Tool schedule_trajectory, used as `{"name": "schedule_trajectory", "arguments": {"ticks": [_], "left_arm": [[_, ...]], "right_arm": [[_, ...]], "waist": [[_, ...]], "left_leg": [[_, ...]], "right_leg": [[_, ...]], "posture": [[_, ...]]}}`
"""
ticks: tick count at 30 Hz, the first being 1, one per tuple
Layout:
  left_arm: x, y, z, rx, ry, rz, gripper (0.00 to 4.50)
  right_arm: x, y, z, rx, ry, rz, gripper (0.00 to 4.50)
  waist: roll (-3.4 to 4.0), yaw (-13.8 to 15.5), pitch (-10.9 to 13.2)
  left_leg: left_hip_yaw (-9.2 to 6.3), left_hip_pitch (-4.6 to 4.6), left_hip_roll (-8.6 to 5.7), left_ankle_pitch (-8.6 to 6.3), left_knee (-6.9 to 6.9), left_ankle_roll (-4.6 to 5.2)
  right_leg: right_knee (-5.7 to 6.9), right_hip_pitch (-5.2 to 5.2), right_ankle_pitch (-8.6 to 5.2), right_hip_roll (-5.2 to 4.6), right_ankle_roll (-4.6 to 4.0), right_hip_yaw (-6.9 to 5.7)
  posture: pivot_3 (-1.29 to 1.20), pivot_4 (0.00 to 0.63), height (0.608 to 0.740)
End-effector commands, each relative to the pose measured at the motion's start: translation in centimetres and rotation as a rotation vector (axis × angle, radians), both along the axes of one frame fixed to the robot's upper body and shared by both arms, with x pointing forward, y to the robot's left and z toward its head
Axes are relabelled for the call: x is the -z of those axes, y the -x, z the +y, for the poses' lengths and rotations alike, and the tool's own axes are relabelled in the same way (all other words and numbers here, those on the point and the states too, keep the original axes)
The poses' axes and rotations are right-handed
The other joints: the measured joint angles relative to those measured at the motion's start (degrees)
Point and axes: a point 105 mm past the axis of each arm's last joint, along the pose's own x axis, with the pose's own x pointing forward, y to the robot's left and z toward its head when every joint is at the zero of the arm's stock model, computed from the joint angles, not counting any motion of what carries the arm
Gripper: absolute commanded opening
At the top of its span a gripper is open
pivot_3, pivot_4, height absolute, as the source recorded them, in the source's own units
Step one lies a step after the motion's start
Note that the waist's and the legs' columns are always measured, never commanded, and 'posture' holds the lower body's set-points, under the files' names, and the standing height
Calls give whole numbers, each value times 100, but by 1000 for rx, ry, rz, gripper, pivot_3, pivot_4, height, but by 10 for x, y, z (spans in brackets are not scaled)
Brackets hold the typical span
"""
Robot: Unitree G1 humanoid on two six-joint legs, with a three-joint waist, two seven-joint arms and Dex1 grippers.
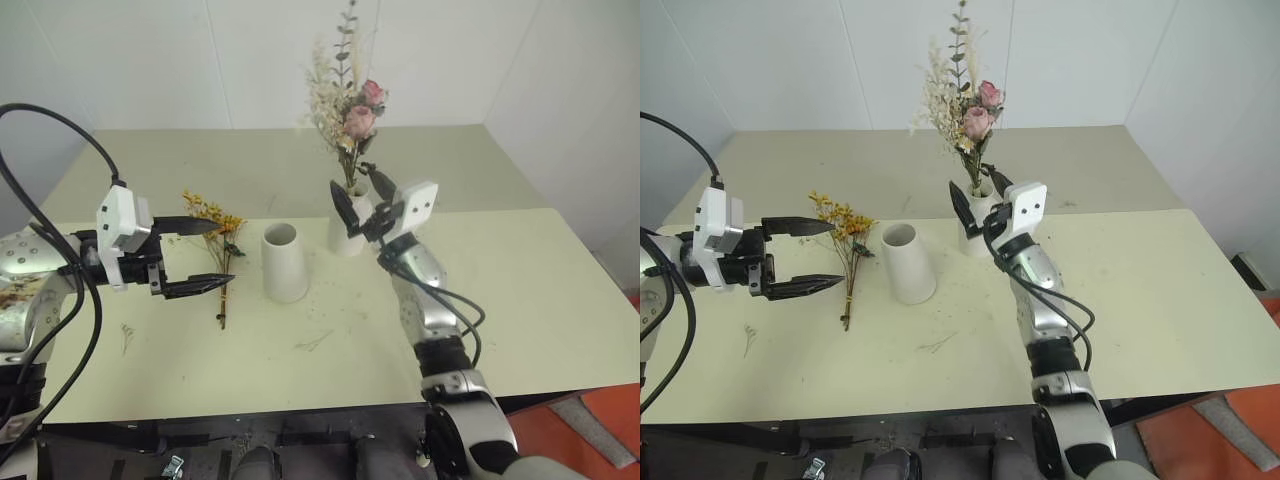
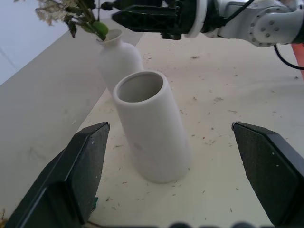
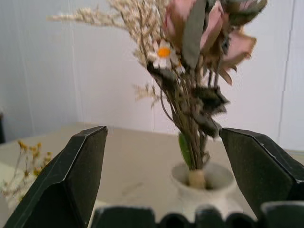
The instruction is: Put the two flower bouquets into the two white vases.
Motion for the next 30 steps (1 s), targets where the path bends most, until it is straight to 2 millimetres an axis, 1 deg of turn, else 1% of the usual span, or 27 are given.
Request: {"name": "schedule_trajectory", "arguments": {"ticks": [1,3,5,7,9,10,13,16,19,21,24,27,30], "left_arm": [[4,-3,27,-246,-67,2,4500],[13,-7,41,-407,-75,20,4500],[16,-13,49,-533,-75,5,4500],[21,-22,56,-666,-54,33,4500],[26,-30,54,-739,-9,81,4500],[29,-37,53,-779,39,133,4500],[37,-53,43,-840,118,252,4500],[55,-59,34,-865,78,417,4500],[66,-61,23,-830,44,539,4500],[69,-66,20,-856,50,600,4500],[73,-70,5,-784,62,666,4500],[75,-75,-4,-748,57,688,4500],[84,-82,-7,-758,34,708,4500]], "right_arm": [[-18,27,-26,-21,52,27,4457],[-11,44,-31,-96,194,111,4457],[-6,59,-33,-152,315,147,4457],[-5,75,-34,-211,425,160,4457],[-7,82,-36,-244,463,174,4457],[-10,84,-36,-255,460,182,4457],[-18,91,-33,-298,478,184,4457],[-25,104,-26,-372,554,160,4457],[-33,114,-21,-411,592,126,4457],[-36,114,-21,-404,593,117,4457],[-35,112,-23,-387,567,131,4457],[-30,107,-26,-348,572,149,4457],[-32,106,-27,-328,547,148,4457]], "waist": [[0,28,0],[-1,62,0],[-1,102,1],[-4,124,1],[-9,149,-2],[-11,152,-4],[-17,210,-6],[-17,224,-6],[-18,226,-6],[-18,235,-5],[-19,256,-6],[-19,261,-6],[-19,263,-6]], "left_leg": [[-1,-1,0,0,-1,0],[-1,0,0,0,0,0],[0,3,-1,-1,0,1],[-2,14,0,-1,2,1],[-3,32,-1,-1,2,1],[-4,34,0,-1,3,1],[-8,33,-2,0,12,0],[-9,23,-5,-1,9,1],[-11,17,-5,-1,5,2],[-14,15,-5,-1,6,2],[-16,15,-6,-1,10,2],[-16,10,-7,-1,9,1],[-17,7,-8,-1,11,1]], "right_leg": [[-1,0,0,-1,0,0],[-3,1,0,-2,1,0],[-10,4,-2,-5,1,-1],[-8,15,-2,0,0,-4],[-7,31,-3,2,1,-4],[-6,33,-3,6,1,-3],[-5,35,0,8,1,-3],[-9,26,0,7,1,-1],[-14,20,0,9,1,-1],[-14,20,0,9,1,-3],[-13,24,0,8,1,-6],[-13,19,-1,7,1,-6],[-13,18,0,6,0,-7]], "posture": [[0,150,740],[0,150,740],[0,150,740],[0,150,740],[0,150,740],[0,150,740],[0,150,740],[0,150,740],[0,150,740],[0,150,740],[0,150,740],[0,150,740],[0,150,740]]}}
